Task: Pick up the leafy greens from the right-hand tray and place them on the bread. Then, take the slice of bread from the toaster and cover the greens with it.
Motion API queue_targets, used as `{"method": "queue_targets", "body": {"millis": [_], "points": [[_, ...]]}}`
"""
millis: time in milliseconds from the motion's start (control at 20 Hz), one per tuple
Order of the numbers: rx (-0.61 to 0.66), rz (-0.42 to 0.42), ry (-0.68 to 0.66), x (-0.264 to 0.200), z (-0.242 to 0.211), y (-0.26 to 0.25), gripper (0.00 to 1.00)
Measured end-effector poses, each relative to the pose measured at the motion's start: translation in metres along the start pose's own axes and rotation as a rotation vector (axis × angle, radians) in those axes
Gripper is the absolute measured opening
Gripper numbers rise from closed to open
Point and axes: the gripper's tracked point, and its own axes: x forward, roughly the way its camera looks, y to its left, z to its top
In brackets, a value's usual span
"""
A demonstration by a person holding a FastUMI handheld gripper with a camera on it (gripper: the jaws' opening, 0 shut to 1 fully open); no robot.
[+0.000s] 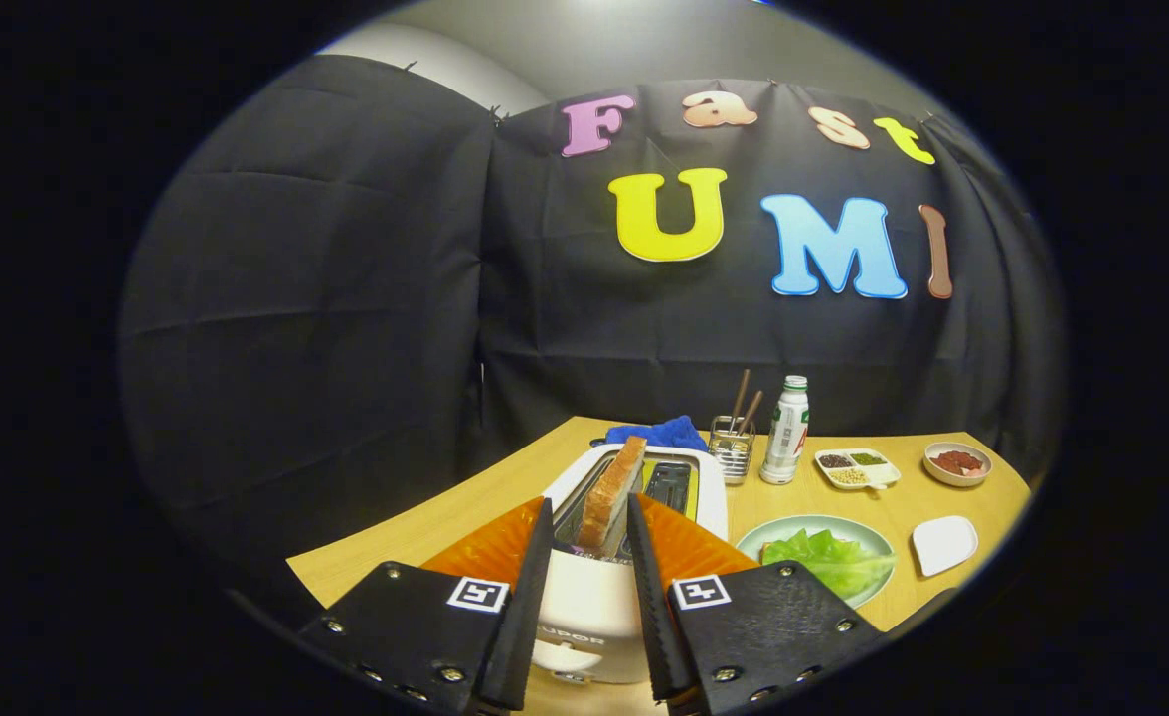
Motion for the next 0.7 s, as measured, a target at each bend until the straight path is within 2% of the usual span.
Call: {"method": "queue_targets", "body": {"millis": [250, 350, 500, 600, 700], "points": [[0.006, -0.067, 0.012, 0.019, 0.000, -0.001, 0.46], [0.002, -0.149, 0.022, 0.025, -0.002, -0.015, 0.46], [0.027, -0.126, 0.032, 0.033, -0.008, -0.003, 0.45], [0.036, -0.140, 0.025, 0.035, -0.006, -0.007, 0.13], [0.059, -0.151, 0.016, 0.035, -0.005, -0.007, 0.13]]}}
